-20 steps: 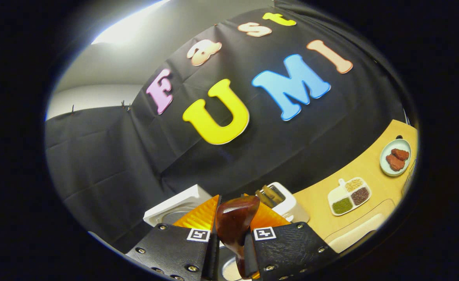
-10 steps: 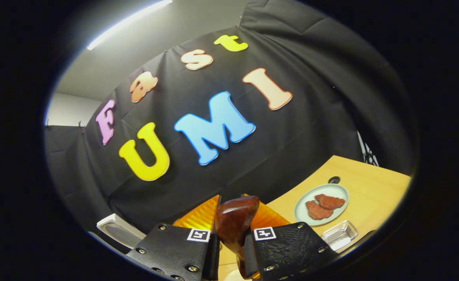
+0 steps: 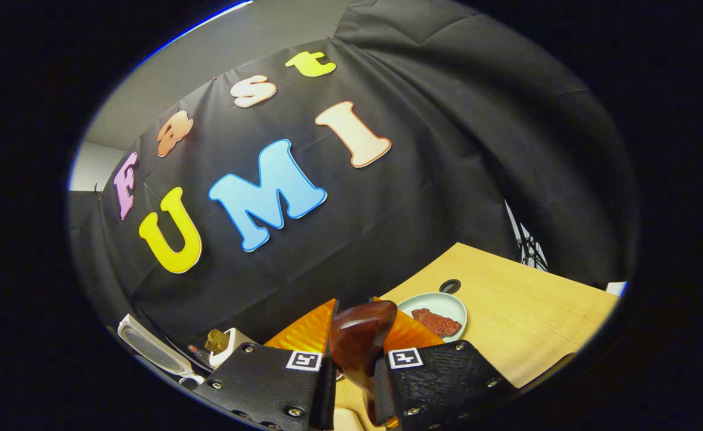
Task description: Close the left gripper, press the button to open the rice cooker; take a wooden spoon from the chopstick holder with the right hand, scoop a spoonful of rice and pour it into the rice cooker, then put the wooden spoon back into the chopstick holder.
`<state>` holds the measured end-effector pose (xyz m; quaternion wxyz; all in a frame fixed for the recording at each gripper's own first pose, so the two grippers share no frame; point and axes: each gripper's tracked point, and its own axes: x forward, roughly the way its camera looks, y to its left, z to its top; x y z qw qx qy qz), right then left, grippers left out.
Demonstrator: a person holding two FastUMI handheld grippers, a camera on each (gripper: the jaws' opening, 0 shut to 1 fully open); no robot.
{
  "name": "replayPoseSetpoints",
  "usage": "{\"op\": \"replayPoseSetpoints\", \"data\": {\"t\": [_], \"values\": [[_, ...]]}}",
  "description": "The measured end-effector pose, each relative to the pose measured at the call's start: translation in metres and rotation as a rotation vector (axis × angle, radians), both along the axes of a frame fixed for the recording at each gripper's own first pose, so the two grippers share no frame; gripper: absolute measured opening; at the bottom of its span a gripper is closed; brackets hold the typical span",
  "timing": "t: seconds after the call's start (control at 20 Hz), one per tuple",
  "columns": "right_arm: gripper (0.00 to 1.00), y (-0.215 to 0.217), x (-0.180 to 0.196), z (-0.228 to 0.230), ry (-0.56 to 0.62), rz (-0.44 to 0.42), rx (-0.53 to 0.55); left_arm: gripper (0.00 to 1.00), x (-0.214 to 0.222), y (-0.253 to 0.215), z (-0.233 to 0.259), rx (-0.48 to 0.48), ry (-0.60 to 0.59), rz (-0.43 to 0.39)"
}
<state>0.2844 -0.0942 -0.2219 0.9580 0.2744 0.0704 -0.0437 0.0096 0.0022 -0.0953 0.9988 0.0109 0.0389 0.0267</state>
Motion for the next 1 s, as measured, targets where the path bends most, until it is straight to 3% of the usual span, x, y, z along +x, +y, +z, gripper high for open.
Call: {"op": "replayPoseSetpoints", "data": {"t": [0.65, 1.0], "values": [[0.26, -0.018, -0.005, -0.097, 0.147, -0.021, -0.017, 1.00, 0.003, -0.021, 0.000, 0.033, 0.020, -0.016], [0.27, -0.043, -0.016, -0.102, 0.198, -0.088, -0.051, 0.98, 0.002, -0.018, 0.006, 0.041, 0.020, -0.017]]}}
